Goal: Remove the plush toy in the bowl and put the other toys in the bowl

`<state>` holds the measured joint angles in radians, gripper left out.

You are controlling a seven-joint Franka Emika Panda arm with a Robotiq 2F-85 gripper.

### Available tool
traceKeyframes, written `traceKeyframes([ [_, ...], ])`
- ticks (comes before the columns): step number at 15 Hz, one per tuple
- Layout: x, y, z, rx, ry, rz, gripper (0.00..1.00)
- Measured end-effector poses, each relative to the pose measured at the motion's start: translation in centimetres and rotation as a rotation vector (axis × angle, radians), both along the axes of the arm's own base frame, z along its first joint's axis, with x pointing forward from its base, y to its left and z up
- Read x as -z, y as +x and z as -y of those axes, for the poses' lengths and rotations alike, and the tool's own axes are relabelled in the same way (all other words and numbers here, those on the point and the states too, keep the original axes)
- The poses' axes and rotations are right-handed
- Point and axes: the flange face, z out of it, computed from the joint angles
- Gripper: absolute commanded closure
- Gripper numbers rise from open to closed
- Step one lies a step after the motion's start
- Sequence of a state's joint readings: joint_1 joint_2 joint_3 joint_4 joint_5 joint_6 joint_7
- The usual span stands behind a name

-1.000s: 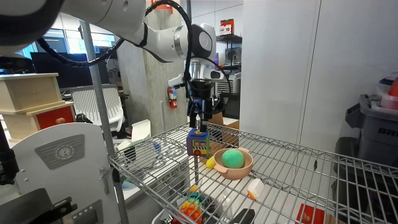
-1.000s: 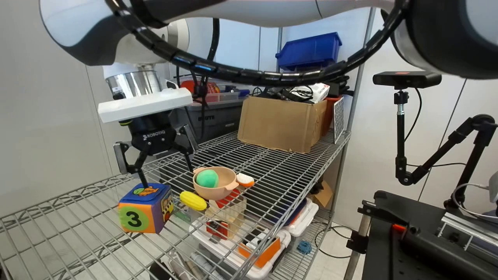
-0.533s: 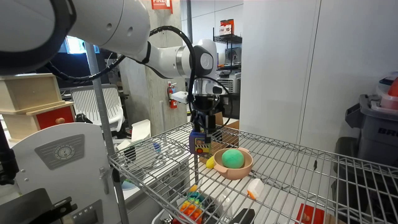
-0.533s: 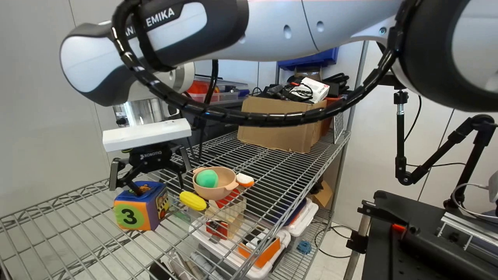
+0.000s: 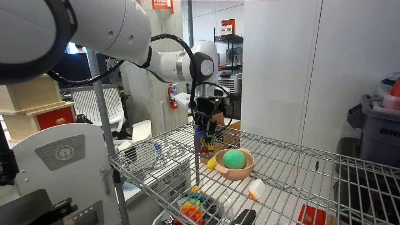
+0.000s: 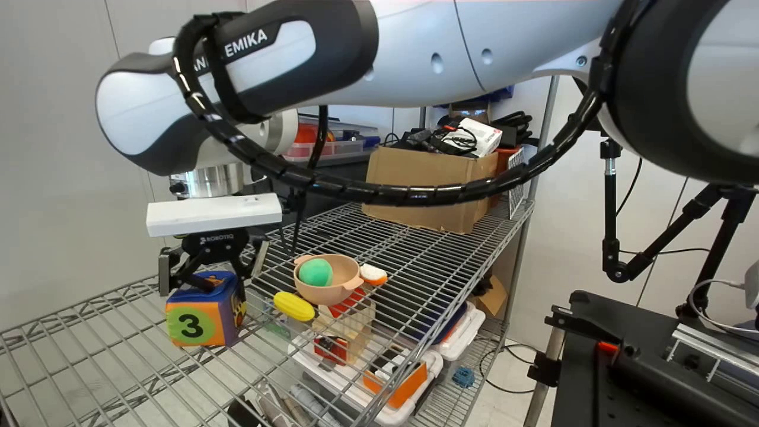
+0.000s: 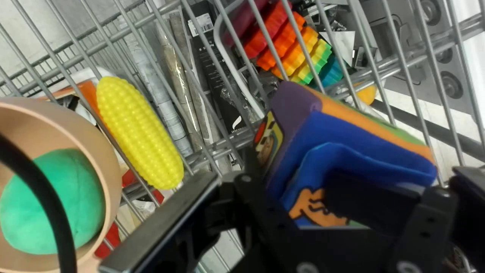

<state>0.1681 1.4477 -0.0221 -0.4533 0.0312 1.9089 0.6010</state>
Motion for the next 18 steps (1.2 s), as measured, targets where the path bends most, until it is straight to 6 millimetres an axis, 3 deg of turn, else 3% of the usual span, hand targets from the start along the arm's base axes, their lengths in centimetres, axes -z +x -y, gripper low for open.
traceKeyframes([
  [2, -0.2, 0.3, 0.2, 0.003, 0.003, 0.024, 0.99],
  [7, -1.5, 1.6, 1.3, -0.007, -0.051, 0.14, 1.0],
  [13, -5.9, 3.1, 3.9, 0.009, -0.092, 0.246, 1.0],
  [16, -6.8, 3.3, 4.8, 0.016, -0.092, 0.253, 1.0],
  [17, -6.7, 3.3, 4.7, 0.012, -0.089, 0.247, 0.74],
  [18, -6.5, 3.2, 4.4, 0.006, -0.08, 0.237, 0.73],
])
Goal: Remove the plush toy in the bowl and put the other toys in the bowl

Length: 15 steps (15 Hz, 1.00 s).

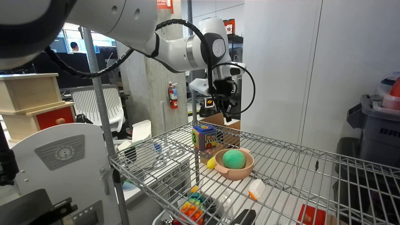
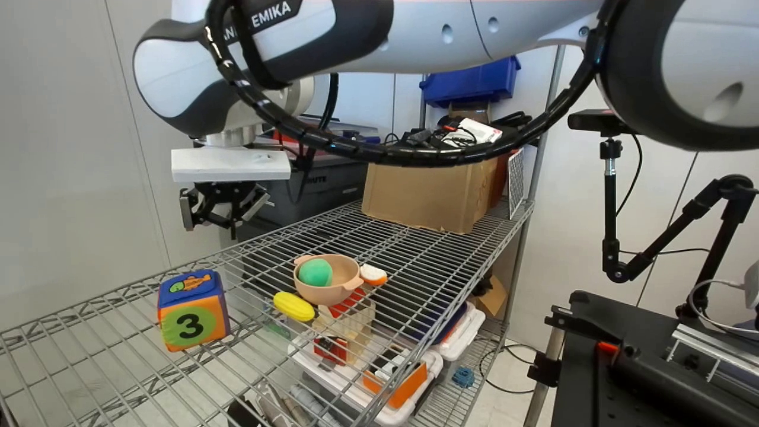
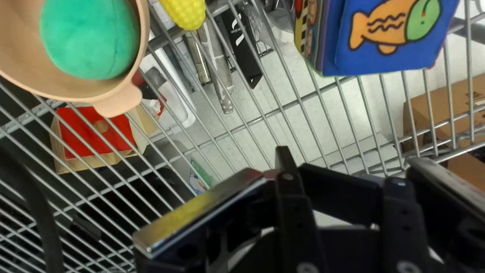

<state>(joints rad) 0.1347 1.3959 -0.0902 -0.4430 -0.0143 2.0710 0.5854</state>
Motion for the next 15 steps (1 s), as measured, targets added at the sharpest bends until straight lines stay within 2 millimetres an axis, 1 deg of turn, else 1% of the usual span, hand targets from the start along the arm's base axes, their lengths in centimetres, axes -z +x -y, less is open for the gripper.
traceKeyframes([
  [1, 0.3, -0.2, -0.4, -0.009, 0.008, -0.016, 0.68],
  [3, 1.0, -0.6, -1.4, -0.03, 0.021, -0.05, 0.53],
  [4, 1.3, -0.8, -2.0, -0.043, 0.028, -0.067, 0.45],
  [5, 1.6, -1.0, -2.7, -0.056, 0.034, -0.082, 0.39],
  [6, 1.8, -1.3, -3.3, -0.068, 0.037, -0.097, 0.3],
  [10, 2.5, -2.1, -6.0, -0.111, 0.044, -0.135, 0.02],
  [11, 2.7, -2.3, -6.4, -0.119, 0.045, -0.145, 0.0],
  [12, 3.1, -2.4, -6.8, -0.125, 0.045, -0.155, 0.0],
  [15, 4.5, -2.9, -7.0, -0.133, 0.044, -0.183, 0.0],
])
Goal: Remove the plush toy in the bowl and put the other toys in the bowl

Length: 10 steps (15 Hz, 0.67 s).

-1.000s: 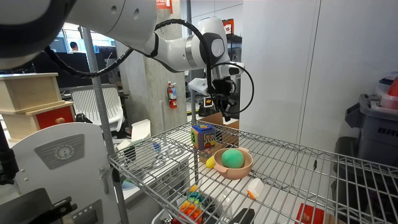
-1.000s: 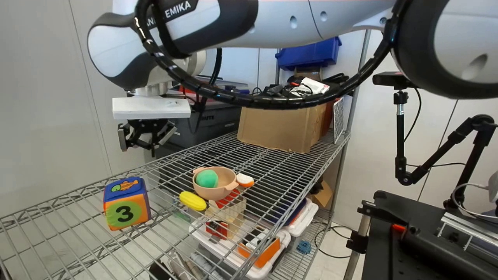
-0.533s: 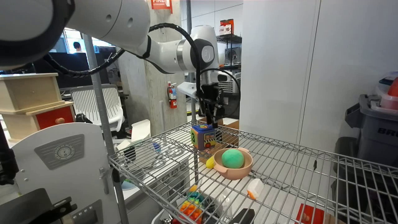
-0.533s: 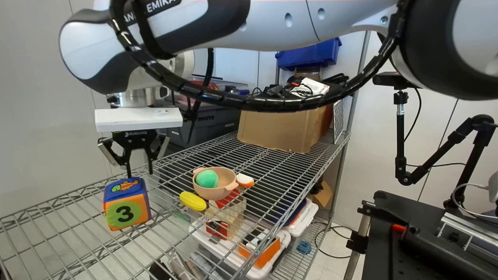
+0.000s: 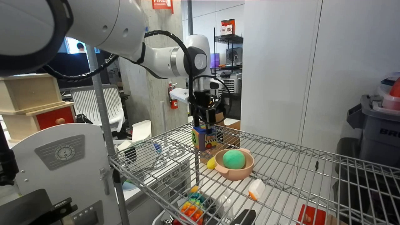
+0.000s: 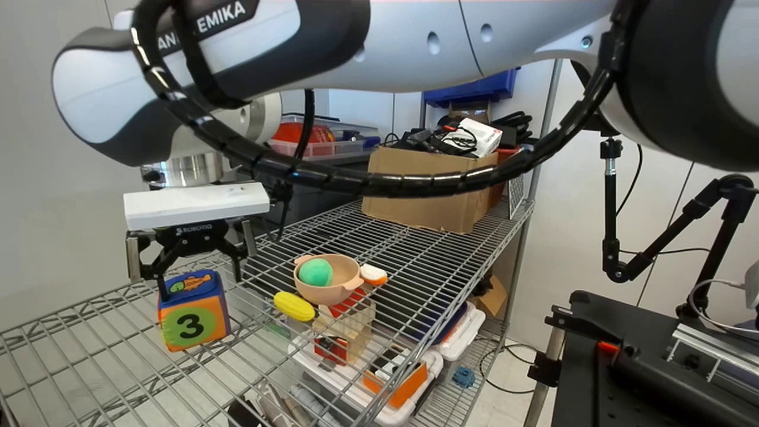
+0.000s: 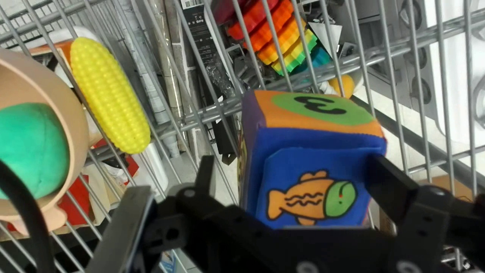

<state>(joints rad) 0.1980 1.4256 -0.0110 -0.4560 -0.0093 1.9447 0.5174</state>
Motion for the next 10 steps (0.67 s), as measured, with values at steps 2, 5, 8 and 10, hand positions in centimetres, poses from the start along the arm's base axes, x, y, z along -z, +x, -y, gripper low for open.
traceKeyframes([
  [2, 0.74, -0.16, 0.02, 0.0, -0.001, -0.009, 0.06],
  [5, 1.02, -0.22, 0.02, 0.0, -0.001, -0.012, 0.31],
  [8, 1.02, -0.21, 0.02, 0.0, -0.001, -0.011, 0.56],
  [10, 0.84, -0.15, 0.11, 0.001, -0.001, -0.008, 0.68],
])
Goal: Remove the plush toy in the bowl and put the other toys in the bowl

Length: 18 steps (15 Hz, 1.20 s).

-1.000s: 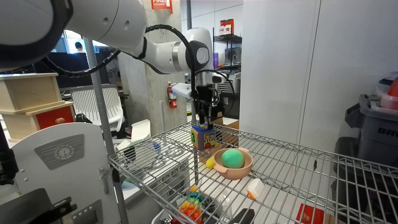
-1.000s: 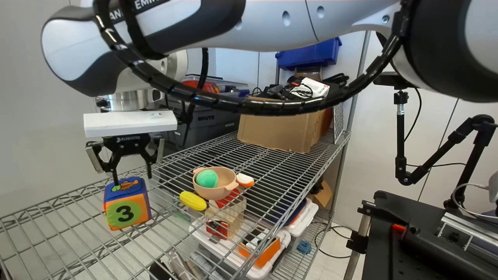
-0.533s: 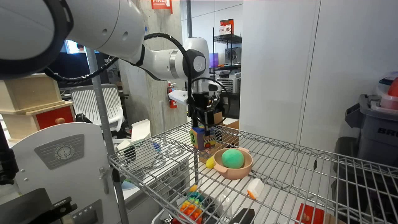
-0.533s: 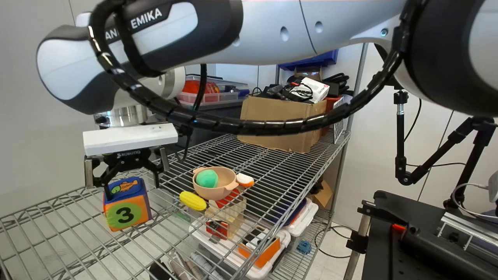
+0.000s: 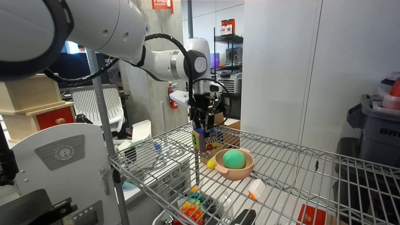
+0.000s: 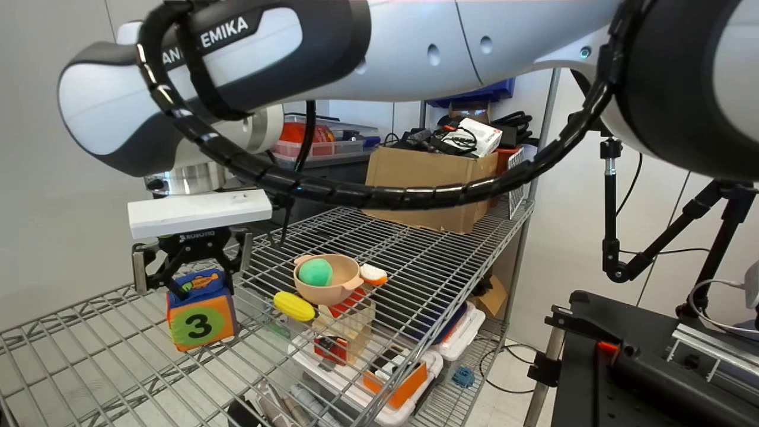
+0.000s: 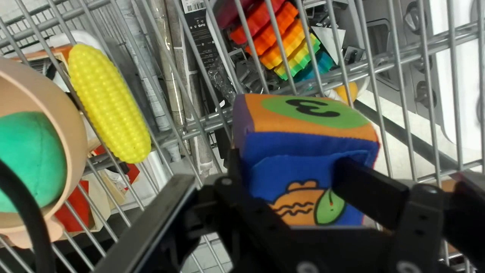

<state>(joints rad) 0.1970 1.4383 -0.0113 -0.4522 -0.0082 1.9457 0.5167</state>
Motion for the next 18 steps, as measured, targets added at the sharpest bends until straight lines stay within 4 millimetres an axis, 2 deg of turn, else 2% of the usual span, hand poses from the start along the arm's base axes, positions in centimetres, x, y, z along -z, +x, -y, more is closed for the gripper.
traceKeyframes([
  [4, -0.3, 0.2, 0.7, 0.007, -0.004, 0.008, 0.99],
  [9, -1.6, 0.5, 0.0, -0.004, -0.007, 0.043, 0.99],
  [12, -3.9, 0.9, -0.7, -0.016, -0.001, 0.071, 0.99],
  [15, -6.6, 1.4, -0.5, -0.023, 0.005, 0.105, 0.99],
  [16, -7.4, 1.5, -0.2, -0.023, 0.006, 0.115, 0.71],
  [17, -8.0, 1.7, 0.0, -0.023, 0.009, 0.121, 0.71],
  [18, -8.4, 1.7, 0.3, -0.021, 0.009, 0.123, 0.65],
])
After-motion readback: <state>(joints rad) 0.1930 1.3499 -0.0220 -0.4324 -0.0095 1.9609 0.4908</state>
